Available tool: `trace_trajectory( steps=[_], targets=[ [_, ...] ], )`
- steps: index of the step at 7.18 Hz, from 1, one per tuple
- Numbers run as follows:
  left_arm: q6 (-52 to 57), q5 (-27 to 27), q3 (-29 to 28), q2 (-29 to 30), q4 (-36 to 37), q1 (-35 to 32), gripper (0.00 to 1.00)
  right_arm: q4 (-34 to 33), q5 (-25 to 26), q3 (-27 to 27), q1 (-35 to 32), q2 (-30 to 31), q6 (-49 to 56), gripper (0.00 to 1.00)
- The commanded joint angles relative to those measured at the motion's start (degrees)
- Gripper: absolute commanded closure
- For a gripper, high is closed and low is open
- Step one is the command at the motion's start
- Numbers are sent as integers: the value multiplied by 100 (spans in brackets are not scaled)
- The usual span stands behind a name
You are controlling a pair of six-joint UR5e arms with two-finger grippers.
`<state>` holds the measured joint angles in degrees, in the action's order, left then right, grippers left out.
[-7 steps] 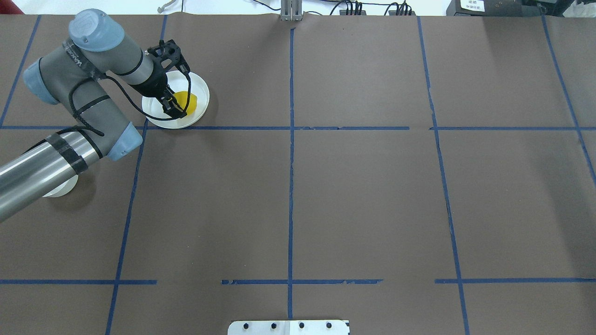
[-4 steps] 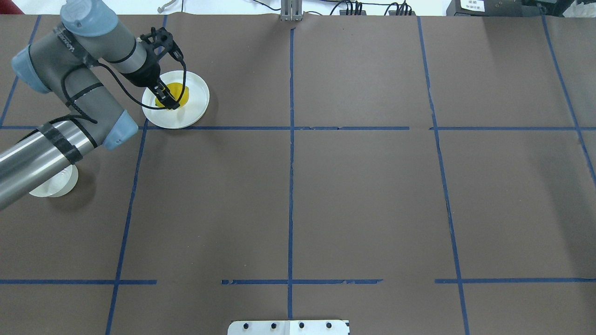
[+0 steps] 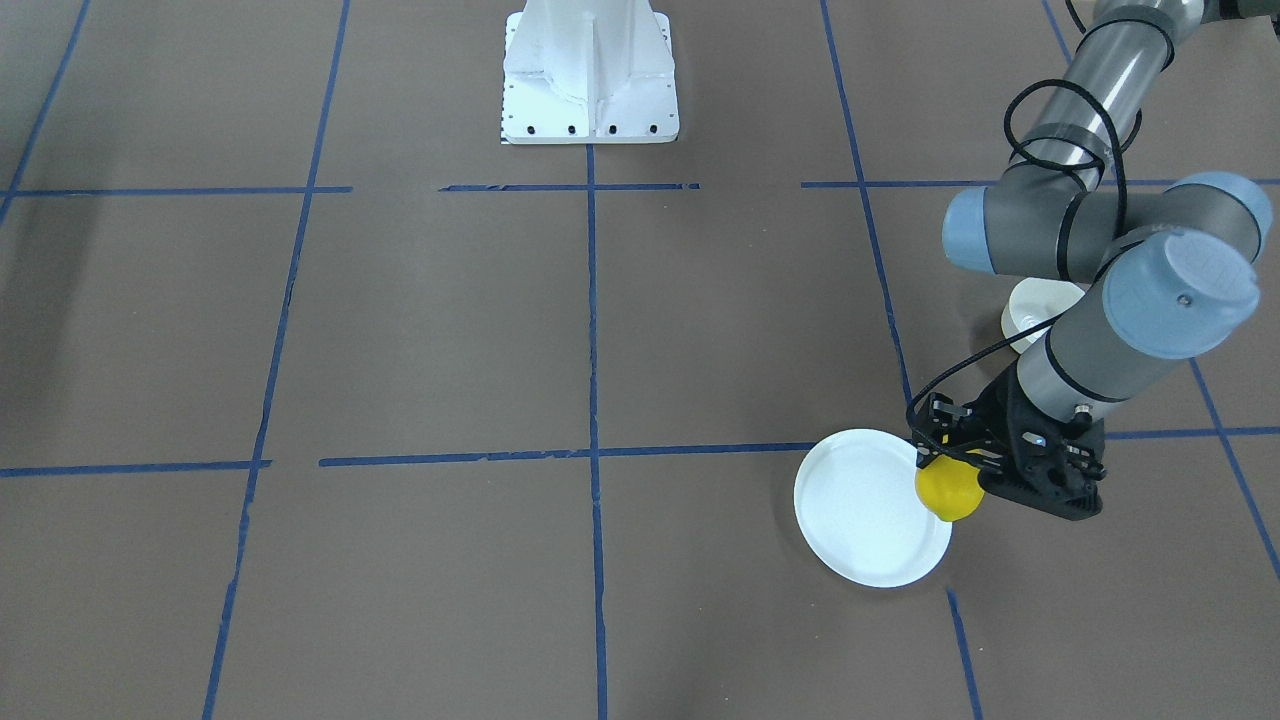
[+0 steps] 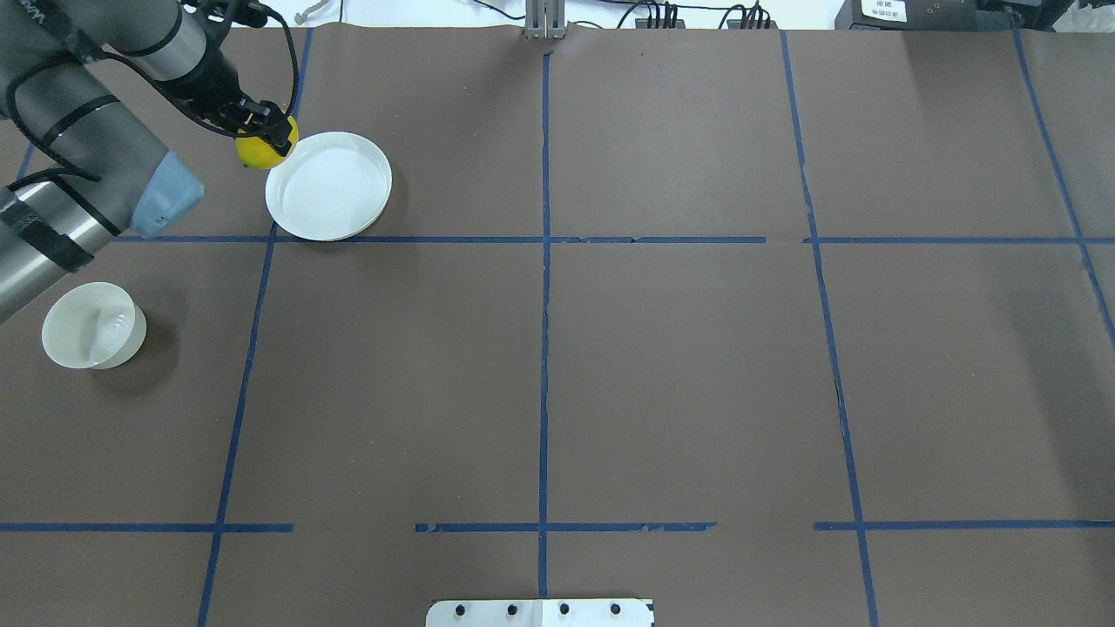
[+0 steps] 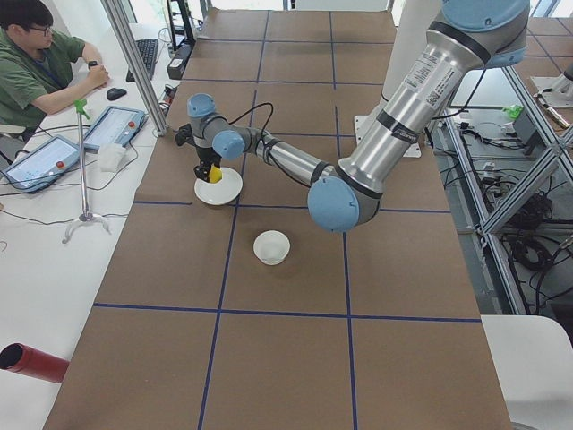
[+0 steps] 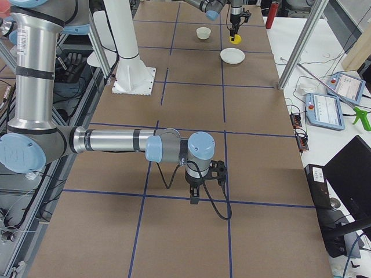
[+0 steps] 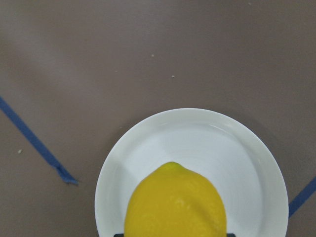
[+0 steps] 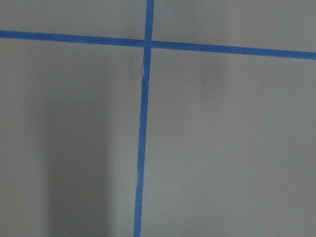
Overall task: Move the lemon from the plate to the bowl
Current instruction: 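Carry the lemon with the left gripper toward the white bowl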
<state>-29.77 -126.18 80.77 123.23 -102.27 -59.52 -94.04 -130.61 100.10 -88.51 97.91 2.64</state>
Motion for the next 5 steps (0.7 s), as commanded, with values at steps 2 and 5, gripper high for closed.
trace_trajectory(
  steps=[2,5],
  targets=[
    [-1933,-142,1139,-1024,691,-95,100,0,0,0,0,0,0,0],
    [-1874,-135,2599,-2922,194,-113,100,0,0,0,0,0,0,0]
  ],
)
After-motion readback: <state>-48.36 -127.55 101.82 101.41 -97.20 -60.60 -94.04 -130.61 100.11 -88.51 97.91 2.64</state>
